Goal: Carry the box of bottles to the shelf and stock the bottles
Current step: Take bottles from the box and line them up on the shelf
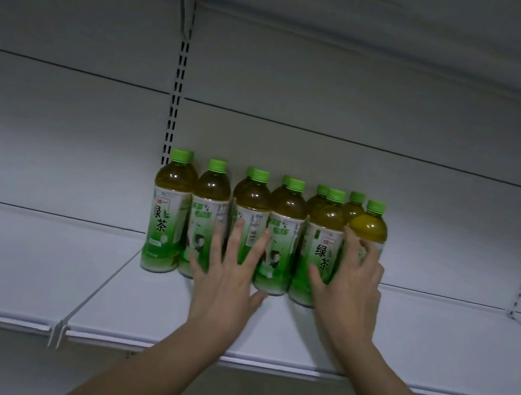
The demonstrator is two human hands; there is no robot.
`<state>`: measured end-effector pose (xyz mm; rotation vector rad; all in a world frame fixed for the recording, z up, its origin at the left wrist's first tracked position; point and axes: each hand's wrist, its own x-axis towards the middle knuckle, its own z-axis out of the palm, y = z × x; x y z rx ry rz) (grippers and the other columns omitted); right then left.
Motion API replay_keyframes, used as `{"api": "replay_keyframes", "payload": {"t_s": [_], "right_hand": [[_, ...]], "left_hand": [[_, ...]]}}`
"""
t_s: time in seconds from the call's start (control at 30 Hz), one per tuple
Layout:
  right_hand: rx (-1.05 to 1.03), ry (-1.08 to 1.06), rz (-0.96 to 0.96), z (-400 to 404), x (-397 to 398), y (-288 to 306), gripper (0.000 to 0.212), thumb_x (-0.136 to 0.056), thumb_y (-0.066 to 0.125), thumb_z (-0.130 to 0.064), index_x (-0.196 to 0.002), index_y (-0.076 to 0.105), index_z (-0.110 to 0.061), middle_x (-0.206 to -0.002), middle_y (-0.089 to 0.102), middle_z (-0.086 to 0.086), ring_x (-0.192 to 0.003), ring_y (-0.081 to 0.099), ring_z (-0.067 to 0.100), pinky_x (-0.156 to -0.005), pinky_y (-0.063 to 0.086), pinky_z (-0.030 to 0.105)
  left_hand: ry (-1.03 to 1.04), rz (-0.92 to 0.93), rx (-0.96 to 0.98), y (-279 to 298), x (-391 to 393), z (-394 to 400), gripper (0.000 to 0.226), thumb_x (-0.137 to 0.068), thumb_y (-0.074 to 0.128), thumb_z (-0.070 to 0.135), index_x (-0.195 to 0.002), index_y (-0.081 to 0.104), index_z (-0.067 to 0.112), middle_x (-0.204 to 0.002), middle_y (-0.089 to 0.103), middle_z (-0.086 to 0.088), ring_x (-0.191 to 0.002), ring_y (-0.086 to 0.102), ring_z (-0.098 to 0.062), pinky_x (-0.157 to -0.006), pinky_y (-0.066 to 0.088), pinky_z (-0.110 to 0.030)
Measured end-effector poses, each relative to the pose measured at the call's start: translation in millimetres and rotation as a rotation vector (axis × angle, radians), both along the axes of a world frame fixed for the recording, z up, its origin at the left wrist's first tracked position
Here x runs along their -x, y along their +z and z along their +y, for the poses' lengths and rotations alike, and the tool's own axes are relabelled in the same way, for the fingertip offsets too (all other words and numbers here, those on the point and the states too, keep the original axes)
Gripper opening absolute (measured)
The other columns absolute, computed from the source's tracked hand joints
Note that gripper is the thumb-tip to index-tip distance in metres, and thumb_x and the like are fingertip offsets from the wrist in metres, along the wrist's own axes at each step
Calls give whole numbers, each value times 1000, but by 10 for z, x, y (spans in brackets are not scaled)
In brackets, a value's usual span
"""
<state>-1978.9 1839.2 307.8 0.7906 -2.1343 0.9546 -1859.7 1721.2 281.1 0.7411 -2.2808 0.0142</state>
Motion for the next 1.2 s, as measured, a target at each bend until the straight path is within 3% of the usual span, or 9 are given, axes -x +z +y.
{"api": "replay_keyframes", "payload": {"t_s": [0.1,0.23,0.4,0.53,1.03,1.2], "right_hand": [[-4,-17,-48,95,188,-18,89,-79,71,-47,-148,16,-36,-155,18,9,-137,30,34,-98,46,56],[30,21,-127,100,434,-34,99,-75,73,-53,-149,8,-45,-162,-5,1,-149,9,35,-106,33,67],[103,147,-125,-105,511,-172,110,-70,79,-50,-147,0,-54,-161,-20,-7,-151,3,32,-108,34,65],[136,154,-142,-272,577,-205,115,-68,83,-45,-146,0,-55,-161,-21,-5,-151,-2,33,-110,29,67],[189,202,-132,-391,759,-315,116,-66,83,-47,-147,0,-56,-162,-18,-4,-151,-3,30,-114,26,63],[78,172,-167,-311,734,-256,118,-66,83,-47,-146,-4,-57,-160,-22,-8,-152,1,30,-111,30,64]], "left_hand": [[-25,-35,32,-10,194,33,95,-85,54,59,-145,-19,46,-157,-30,3,-139,-35,-22,-112,2,-68],[-8,-128,95,-4,404,-9,96,-87,52,59,-142,-26,47,-145,-47,6,-132,-45,-24,-112,5,-70],[-16,-157,73,-59,557,-107,100,-85,57,56,-142,-26,49,-151,-43,5,-134,-45,-24,-110,10,-71],[-28,-120,21,-123,593,-146,101,-87,61,46,-142,-23,51,-154,-37,6,-133,-47,-20,-111,16,-69],[-55,-109,-5,-152,607,-148,90,-94,52,41,-142,-24,51,-151,-40,8,-129,-51,-16,-113,8,-67],[-39,-115,-3,-86,547,-121,85,-97,47,32,-142,-23,51,-151,-39,8,-133,-47,-19,-114,9,-66]]}}
